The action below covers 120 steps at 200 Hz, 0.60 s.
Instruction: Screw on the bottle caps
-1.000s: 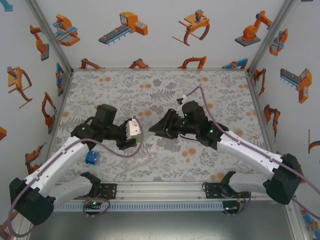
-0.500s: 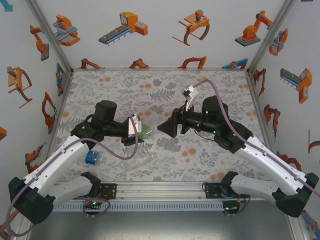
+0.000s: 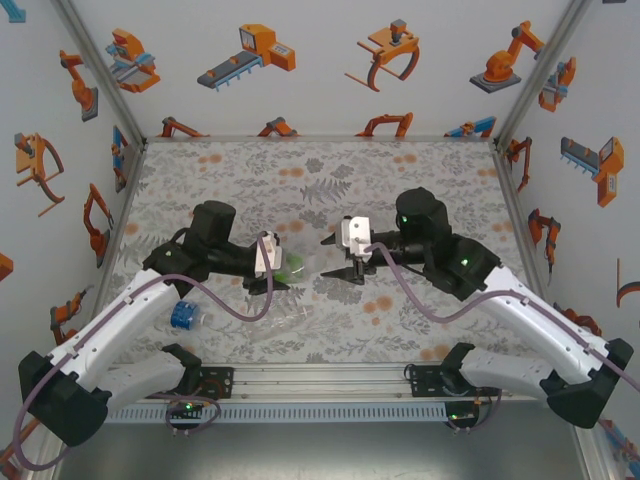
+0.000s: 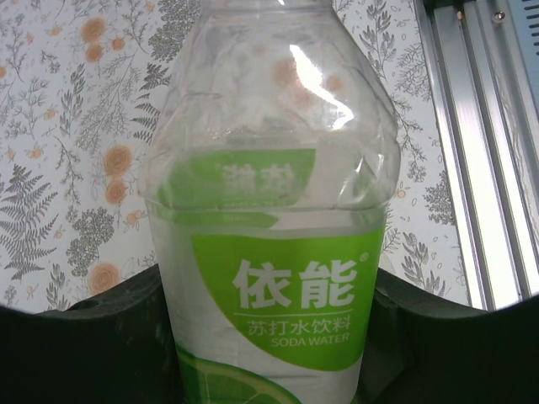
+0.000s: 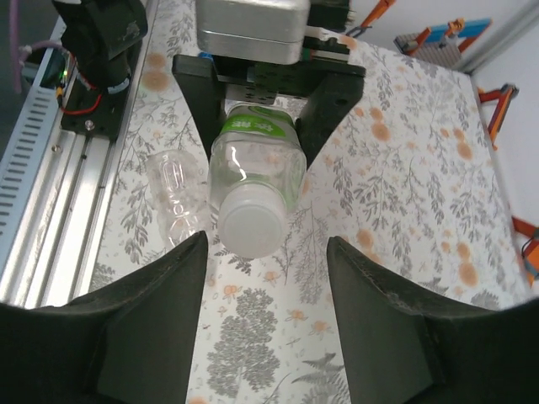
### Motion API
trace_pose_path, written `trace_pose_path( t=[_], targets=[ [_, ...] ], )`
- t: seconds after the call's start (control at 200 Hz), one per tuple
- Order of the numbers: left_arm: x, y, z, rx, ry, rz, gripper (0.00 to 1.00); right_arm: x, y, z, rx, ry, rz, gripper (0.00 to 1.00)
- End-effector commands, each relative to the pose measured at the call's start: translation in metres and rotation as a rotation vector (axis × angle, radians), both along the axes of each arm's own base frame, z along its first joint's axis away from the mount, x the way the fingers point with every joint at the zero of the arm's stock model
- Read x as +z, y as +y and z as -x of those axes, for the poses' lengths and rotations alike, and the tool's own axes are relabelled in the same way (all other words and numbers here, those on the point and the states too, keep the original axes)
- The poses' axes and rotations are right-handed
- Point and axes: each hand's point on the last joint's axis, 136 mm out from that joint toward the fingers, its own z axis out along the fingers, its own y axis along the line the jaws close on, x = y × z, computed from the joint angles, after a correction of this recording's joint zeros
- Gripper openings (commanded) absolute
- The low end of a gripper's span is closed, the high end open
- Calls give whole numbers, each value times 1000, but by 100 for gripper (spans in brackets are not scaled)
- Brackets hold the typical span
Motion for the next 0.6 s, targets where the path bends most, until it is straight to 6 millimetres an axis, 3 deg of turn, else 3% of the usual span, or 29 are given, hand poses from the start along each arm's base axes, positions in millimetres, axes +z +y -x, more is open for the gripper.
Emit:
trace_pose_path(
  t=[0.0,0.25,0.416,0.521,0.596],
  targets=[
    [12,-3,6,-45,-13,28,0,8,7,11,96,-99,-30,52],
    [12,-4,5,-45,4,27,0,2,12,12,98,-98,-17,39],
    [13,-3,4,-41,1,27,0,-3,12,7,60,-89,2,17],
    [13,-3,4,-34,-5,25,0,-3,14,-12,-81,41,-14,0],
    [13,-2,2,-21,-12,22,0,0,15,-34,-244,237,-72,0]
  ],
)
